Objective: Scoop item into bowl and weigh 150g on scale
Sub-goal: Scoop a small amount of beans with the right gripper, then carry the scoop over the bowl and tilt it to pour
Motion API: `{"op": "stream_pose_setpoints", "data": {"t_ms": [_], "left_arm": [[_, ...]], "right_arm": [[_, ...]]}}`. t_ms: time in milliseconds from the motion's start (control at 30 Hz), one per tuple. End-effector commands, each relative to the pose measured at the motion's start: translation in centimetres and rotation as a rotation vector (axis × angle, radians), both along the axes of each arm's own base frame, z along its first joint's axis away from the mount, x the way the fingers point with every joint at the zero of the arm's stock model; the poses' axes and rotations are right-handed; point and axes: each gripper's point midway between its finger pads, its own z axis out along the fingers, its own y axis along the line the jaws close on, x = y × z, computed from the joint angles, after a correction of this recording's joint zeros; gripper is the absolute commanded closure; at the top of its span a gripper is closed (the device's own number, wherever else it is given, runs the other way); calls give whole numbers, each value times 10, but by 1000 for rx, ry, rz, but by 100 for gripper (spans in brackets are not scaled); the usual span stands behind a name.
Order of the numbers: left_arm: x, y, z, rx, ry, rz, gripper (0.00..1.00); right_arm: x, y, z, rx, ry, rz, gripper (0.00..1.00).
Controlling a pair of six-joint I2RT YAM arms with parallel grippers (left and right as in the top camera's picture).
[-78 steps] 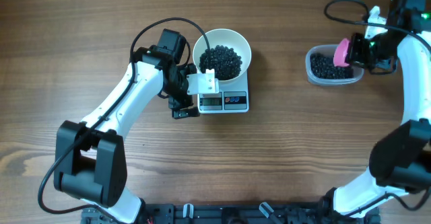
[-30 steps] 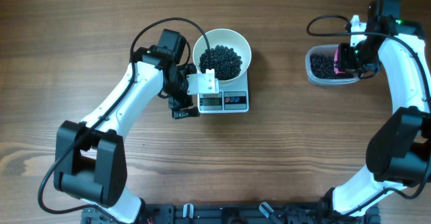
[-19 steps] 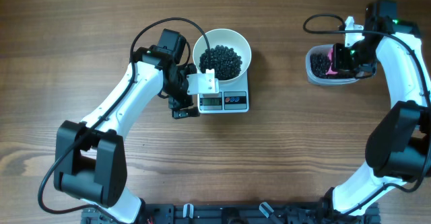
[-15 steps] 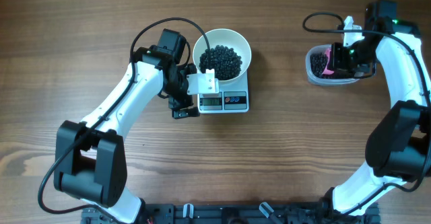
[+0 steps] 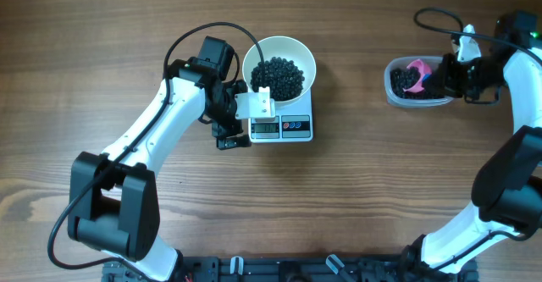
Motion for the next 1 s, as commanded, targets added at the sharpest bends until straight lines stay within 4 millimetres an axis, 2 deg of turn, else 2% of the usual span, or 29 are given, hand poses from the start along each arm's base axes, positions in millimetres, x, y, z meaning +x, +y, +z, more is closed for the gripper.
{"op": "stream_pose_setpoints", "data": {"t_ms": [0, 133, 400, 467, 533, 600, 633, 767, 833, 867, 967], "left_arm": [[-2, -3, -1, -17, 13, -4, 0], [-2, -3, -1, -17, 13, -4, 0], [-2, -3, -1, -17, 13, -4, 0], [-2, -3, -1, -17, 13, -4, 0], [-2, -3, -1, -17, 13, -4, 0], [-2, -3, -1, -17, 13, -4, 0], [-2, -3, -1, -17, 13, -4, 0], [-2, -3, -1, -17, 13, -4, 0], [-2, -3, -1, -17, 13, -4, 0], [-2, -3, -1, -17, 13, -4, 0], [-2, -3, -1, -17, 13, -4, 0]], "right_arm": [[2, 10, 7, 123, -72, 67, 96], [-6, -5, 7, 131, -55, 30, 96], [-4, -10, 26, 270, -122, -20, 96], [-3, -7, 34, 297, -133, -19, 96], [6, 1, 51, 378, -202, -9, 96], [14, 14, 67, 469, -255, 4, 96], [17, 19, 68, 478, -242, -4, 96], [38, 77, 79, 524, -297, 129, 96], [46, 117, 83, 530, -318, 215, 96], [50, 147, 87, 536, -336, 277, 96], [54, 211, 95, 528, -411, 431, 95]]}}
